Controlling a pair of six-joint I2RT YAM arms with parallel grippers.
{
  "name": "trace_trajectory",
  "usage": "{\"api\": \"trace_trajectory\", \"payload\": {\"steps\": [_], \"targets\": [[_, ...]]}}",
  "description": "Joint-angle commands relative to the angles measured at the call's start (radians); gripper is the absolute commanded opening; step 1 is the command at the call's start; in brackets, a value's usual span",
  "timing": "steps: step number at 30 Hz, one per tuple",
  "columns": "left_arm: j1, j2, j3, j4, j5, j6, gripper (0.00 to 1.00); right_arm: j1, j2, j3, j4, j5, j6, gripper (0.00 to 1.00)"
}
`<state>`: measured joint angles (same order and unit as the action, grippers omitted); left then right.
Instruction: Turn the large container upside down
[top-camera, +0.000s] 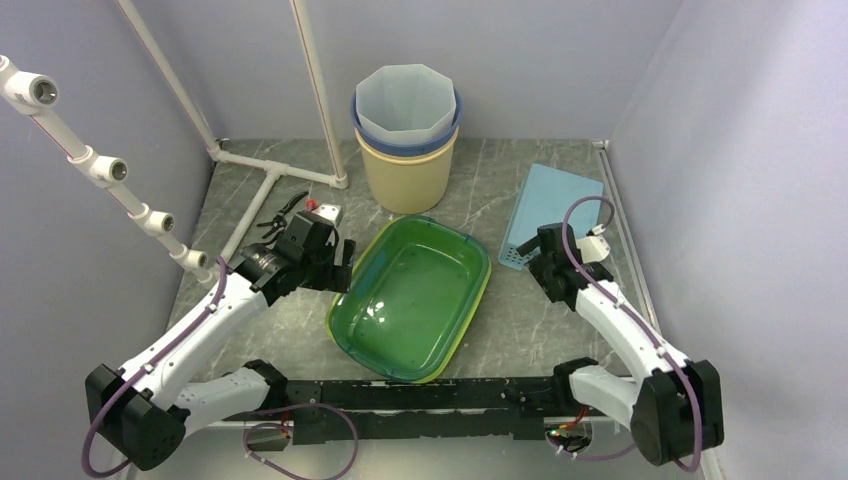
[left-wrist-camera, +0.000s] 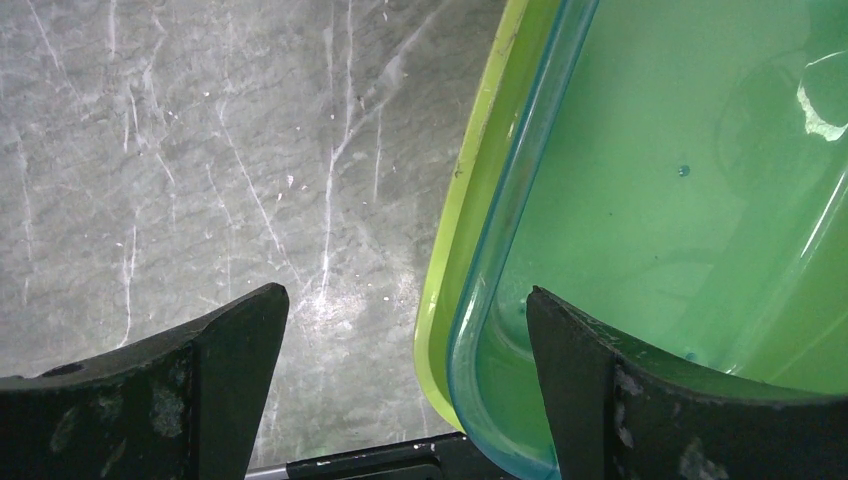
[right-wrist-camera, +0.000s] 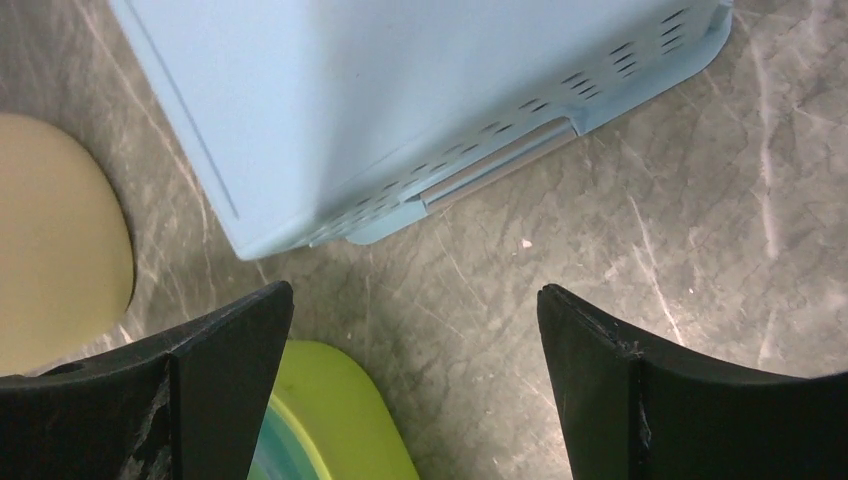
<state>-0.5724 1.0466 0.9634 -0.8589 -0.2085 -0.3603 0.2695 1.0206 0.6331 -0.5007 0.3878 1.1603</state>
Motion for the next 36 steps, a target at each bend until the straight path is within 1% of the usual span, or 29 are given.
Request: {"api": "trace_trajectory", "payload": {"steps": [1, 3, 5, 6, 9, 14, 16, 22, 27, 30, 32, 34, 36], "targets": [[0.005, -0.005, 0.009, 0.0, -0.021, 0.018, 0.95, -0.058, 0.085, 0.072, 0.08, -0.022, 0.039, 0.96], [0.005, -0.001, 0.009, 0.0, -0.022, 0.02, 0.95, -0.102, 0.128, 0.088, 0.136, -0.034, -0.022, 0.96], [0.004, 0.005, 0.009, -0.001, -0.02, 0.022, 0.95, -0.157, 0.189, 0.106, 0.212, -0.08, -0.121, 0.91], [0.004, 0.008, 0.01, 0.0, -0.018, 0.024, 0.95, -0.187, 0.219, 0.127, 0.227, -0.099, -0.17, 0.91], [0.005, 0.019, 0.011, 0.001, -0.011, 0.03, 0.95, -0.261, 0.304, 0.188, 0.214, -0.144, -0.297, 0.89], [0.004, 0.035, 0.009, 0.014, 0.027, 0.042, 0.95, -0.303, 0.376, 0.237, 0.192, -0.135, -0.419, 0.87], [0.004, 0.042, 0.011, 0.013, 0.034, 0.043, 0.95, -0.305, 0.393, 0.275, 0.149, -0.174, -0.481, 0.87], [0.004, 0.028, 0.009, 0.013, 0.024, 0.042, 0.95, -0.305, 0.354, 0.271, 0.144, -0.242, -0.593, 0.88], [0.005, 0.011, 0.006, 0.021, 0.026, 0.046, 0.95, -0.304, 0.293, 0.278, 0.113, -0.244, -0.611, 0.88], [0.005, 0.011, 0.008, 0.021, 0.023, 0.05, 0.95, -0.305, 0.265, 0.298, 0.109, -0.288, -0.65, 0.88], [0.006, 0.008, 0.009, 0.022, 0.022, 0.052, 0.95, -0.304, 0.256, 0.326, 0.093, -0.27, -0.665, 0.89], [0.004, -0.013, 0.005, 0.031, 0.031, 0.055, 0.95, -0.306, 0.264, 0.35, 0.087, -0.181, -0.671, 0.92], [0.005, -0.051, -0.008, 0.048, 0.051, 0.061, 0.95, -0.307, 0.291, 0.374, 0.092, -0.058, -0.688, 0.94]]}}
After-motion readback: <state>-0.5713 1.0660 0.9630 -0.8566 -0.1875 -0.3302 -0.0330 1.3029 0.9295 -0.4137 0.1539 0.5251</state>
